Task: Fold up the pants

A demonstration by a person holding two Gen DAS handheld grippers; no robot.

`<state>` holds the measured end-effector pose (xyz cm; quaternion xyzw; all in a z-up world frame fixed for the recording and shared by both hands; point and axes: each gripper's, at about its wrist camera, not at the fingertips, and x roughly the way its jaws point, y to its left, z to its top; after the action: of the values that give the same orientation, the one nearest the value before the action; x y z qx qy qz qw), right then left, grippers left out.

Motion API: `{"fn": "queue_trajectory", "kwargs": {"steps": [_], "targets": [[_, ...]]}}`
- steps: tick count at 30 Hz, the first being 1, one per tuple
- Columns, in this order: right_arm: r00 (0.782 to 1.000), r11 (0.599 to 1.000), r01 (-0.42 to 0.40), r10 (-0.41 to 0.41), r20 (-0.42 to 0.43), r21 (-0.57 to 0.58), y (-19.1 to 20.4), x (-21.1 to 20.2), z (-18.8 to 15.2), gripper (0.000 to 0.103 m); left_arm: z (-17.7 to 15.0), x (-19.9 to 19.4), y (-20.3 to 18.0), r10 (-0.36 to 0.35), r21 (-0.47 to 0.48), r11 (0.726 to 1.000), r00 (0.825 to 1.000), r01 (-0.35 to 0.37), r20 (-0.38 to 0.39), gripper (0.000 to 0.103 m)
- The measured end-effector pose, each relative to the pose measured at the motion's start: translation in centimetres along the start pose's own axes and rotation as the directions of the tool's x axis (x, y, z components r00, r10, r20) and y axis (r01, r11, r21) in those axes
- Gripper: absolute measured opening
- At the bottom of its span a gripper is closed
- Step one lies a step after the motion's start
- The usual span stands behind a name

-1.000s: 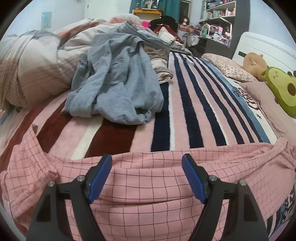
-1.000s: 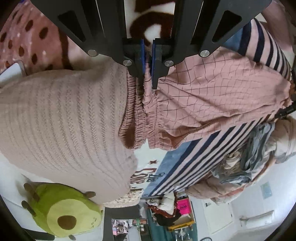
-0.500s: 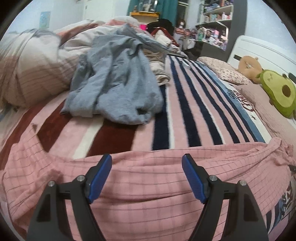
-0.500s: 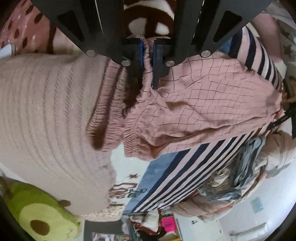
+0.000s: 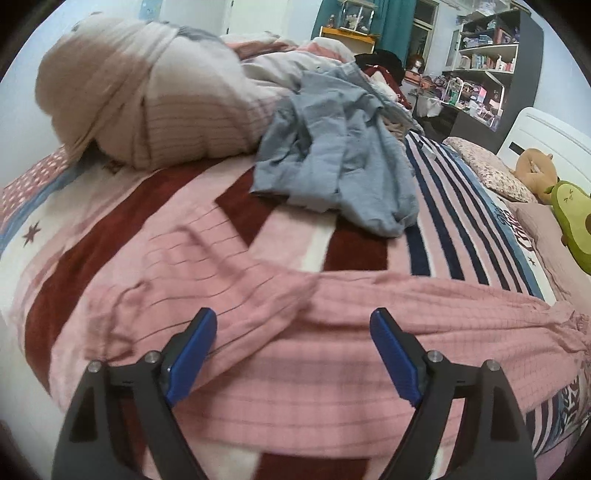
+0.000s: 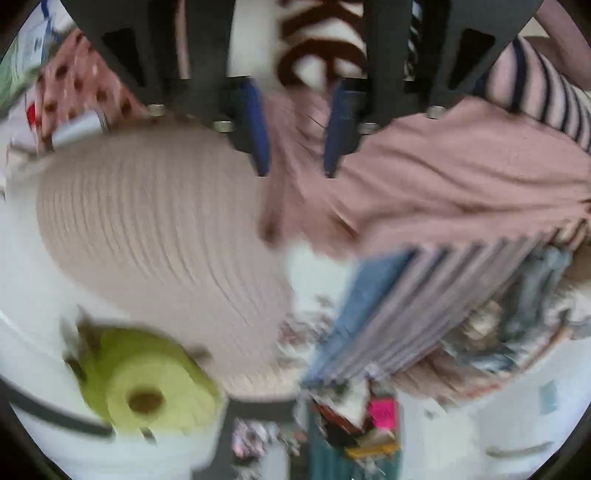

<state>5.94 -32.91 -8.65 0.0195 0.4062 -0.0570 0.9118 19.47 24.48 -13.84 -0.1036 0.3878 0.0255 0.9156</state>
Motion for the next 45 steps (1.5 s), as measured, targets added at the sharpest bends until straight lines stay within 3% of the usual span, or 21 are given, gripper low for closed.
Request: {"fn": "queue_trajectory", "kwargs": {"steps": [3, 5, 7, 11, 13, 15, 18, 22, 24, 25, 26, 27, 31, 32, 36, 37, 38, 40, 42, 44, 45], "targets": [[0.987, 0.985, -0.157, 0.159, 0.017, -0.064, 4.4, 0.4, 2.7, 0.03, -0.5, 0.2, 1.1, 0.003, 0.01, 1.0, 1.0, -0.002, -0.018, 0.083], [0.966, 0.949, -0.254, 0.258, -0.003, -0.186, 9.6, 1.8, 4.1, 0.035, -0.8, 0.5, 1.7, 0.002, 0.01, 1.0, 1.0, -0.002, -0.029, 0.083], [0.939, 0.895, -0.337, 0.343, -0.031, -0.291, 14.4, 3.2, 4.7, 0.04, -1.0, 1.0, 2.3, 0.015, 0.011, 1.0, 0.999, -0.014, -0.033, 0.083], [0.847, 0.745, -0.529, 0.495, -0.194, -0.407, 24.9, 7.4, 4.8, 0.055, -1.3, 2.0, 3.3, 0.046, 0.028, 0.999, 0.998, -0.045, -0.038, 0.083], [0.83, 0.705, -0.557, 0.496, -0.255, -0.439, 28.6, 9.4, 4.3, 0.056, -1.3, 2.4, 3.6, 0.056, 0.052, 0.997, 0.998, -0.054, -0.04, 0.083], [0.839, 0.691, -0.543, 0.461, -0.289, -0.477, 31.2, 11.3, 3.8, 0.054, -1.3, 2.7, 3.7, 0.045, 0.094, 0.995, 0.998, -0.041, -0.041, 0.083], [0.864, 0.692, -0.503, 0.399, -0.306, -0.518, 33.3, 13.4, 3.1, 0.007, -1.1, 3.0, 3.6, 0.049, 0.155, 0.987, 0.998, -0.042, -0.041, 0.083], [0.903, 0.789, -0.429, 0.369, -0.219, -0.44, 33.0, 13.9, 4.5, 0.003, 0.0, 3.4, 4.2, 0.117, 0.185, 0.976, 0.993, -0.114, -0.006, 0.078], [0.915, 0.812, -0.403, 0.356, -0.19, -0.421, 33.1, 13.6, 5.1, 0.003, 0.8, 3.3, 5.0, 0.1, 0.153, 0.983, 0.995, -0.1, 0.009, 0.05], [0.916, 0.817, -0.4, 0.35, -0.195, -0.415, 33.2, 13.7, 5.3, 0.003, 1.0, 3.3, 5.5, 0.104, 0.137, 0.985, 0.995, -0.104, 0.011, 0.028], [0.919, 0.821, -0.393, 0.341, -0.198, -0.414, 33.2, 13.8, 5.3, 0.003, 1.3, 3.3, 6.2, 0.125, 0.109, 0.986, 0.992, -0.126, 0.017, 0.017], [0.923, 0.824, -0.385, 0.33, -0.199, -0.415, 33.3, 13.9, 5.2, 0.003, 1.5, 3.1, 7.0, 0.148, 0.08, 0.985, 0.988, -0.15, 0.032, 0.015], [0.928, 0.83, -0.37, 0.307, -0.213, -0.418, 33.8, 14.4, 4.7, 0.003, 1.4, 1.4, 11.3, 0.356, -0.078, 0.934, 0.928, -0.349, 0.106, 0.009], [0.927, 0.833, -0.37, 0.304, -0.219, -0.412, 33.7, 14.6, 4.6, 0.003, 1.2, 1.1, 12.5, 0.375, -0.113, 0.924, 0.922, -0.364, 0.093, 0.009], [0.925, 0.842, -0.371, 0.3, -0.232, -0.391, 33.8, 15.1, 4.5, 0.004, -0.4, 1.0, 15.9, 0.353, -0.194, 0.918, 0.936, -0.346, 0.004, 0.014], [0.925, 0.845, -0.372, 0.301, -0.234, -0.384, 33.7, 15.2, 4.5, 0.004, -0.8, 0.8, 16.2, 0.336, -0.206, 0.921, 0.942, -0.33, -0.006, 0.03], [0.925, 0.85, -0.37, 0.299, -0.234, -0.376, 33.6, 15.2, 4.6, 0.004, -1.2, 0.4, 16.5, 0.303, -0.225, 0.928, 0.953, -0.296, -0.004, 0.055], [0.924, 0.86, -0.369, 0.299, -0.238, -0.353, 33.5, 15.3, 4.8, 0.005, -2.3, -1.1, 16.7, 0.201, -0.268, 0.946, 0.979, -0.183, 0.041, 0.069], [0.923, 0.864, -0.371, 0.303, -0.236, -0.339, 33.4, 15.3, 4.9, 0.005, -3.0, -1.7, 16.4, 0.077, -0.307, 0.95, 0.996, -0.057, 0.052, 0.071], [0.922, 0.864, -0.373, 0.306, -0.237, -0.338, 33.4, 15.2, 4.8, 0.006, -3.7, -1.7, 15.8, -0.085, -0.346, 0.933, 0.995, 0.097, 0.048, 0.076], [0.923, 0.864, -0.372, 0.304, -0.237, -0.339, 33.4, 15.1, 4.8, 0.006, -4.1, -1.3, 15.2, -0.129, -0.353, 0.927, 0.991, 0.13, 0.025, 0.076]]}}
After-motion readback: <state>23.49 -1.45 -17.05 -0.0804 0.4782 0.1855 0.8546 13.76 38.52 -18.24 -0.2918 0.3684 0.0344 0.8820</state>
